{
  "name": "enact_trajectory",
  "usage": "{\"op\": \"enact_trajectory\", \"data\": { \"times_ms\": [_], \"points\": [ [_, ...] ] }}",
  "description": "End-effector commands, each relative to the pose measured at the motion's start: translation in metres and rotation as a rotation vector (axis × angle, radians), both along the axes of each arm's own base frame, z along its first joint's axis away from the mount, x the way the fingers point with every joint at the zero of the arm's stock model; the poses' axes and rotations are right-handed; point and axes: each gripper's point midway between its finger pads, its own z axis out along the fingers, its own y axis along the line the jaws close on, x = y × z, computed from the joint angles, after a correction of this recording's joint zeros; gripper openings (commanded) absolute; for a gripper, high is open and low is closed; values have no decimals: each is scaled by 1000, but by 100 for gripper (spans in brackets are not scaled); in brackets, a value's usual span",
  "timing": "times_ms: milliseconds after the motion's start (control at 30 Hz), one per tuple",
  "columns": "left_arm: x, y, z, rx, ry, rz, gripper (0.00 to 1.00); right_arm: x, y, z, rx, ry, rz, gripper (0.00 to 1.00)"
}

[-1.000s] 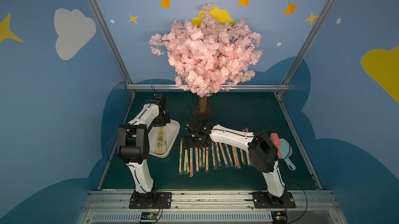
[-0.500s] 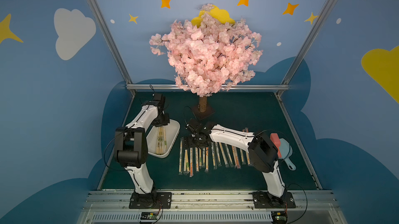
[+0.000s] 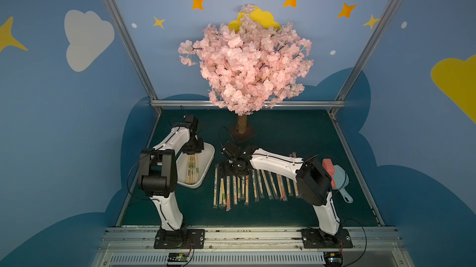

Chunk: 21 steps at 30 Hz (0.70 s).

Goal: Take the paired disposable chopsticks out of the storage box
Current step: Pick up the paired disposable chopsticks from the storage box.

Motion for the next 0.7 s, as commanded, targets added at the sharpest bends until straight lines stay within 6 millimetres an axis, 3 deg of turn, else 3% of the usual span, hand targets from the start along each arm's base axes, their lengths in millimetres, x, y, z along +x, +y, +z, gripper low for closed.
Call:
{"op": "enact_trajectory", "data": {
  "times_ms": [0, 67, 233, 467, 667],
  "points": [
    [-4, -7, -11, -47, 37, -11, 16, 2, -1, 16, 22, -29, -8, 96],
    [-5, -9, -12, -59, 44, -16, 4, 2, -1, 17, 21, -30, -8, 96],
    [-5, -7, 7, -64, 10, -23, 3, 2, -1, 17, 23, -32, -4, 96],
    [-2, -14, 75, -175, -161, -44, 3, 2, -2, 18, 23, -32, -8, 96],
    [-11, -51, 124, -413, -310, -140, 3, 4, -6, 17, 23, -29, -18, 96]
  ]
}}
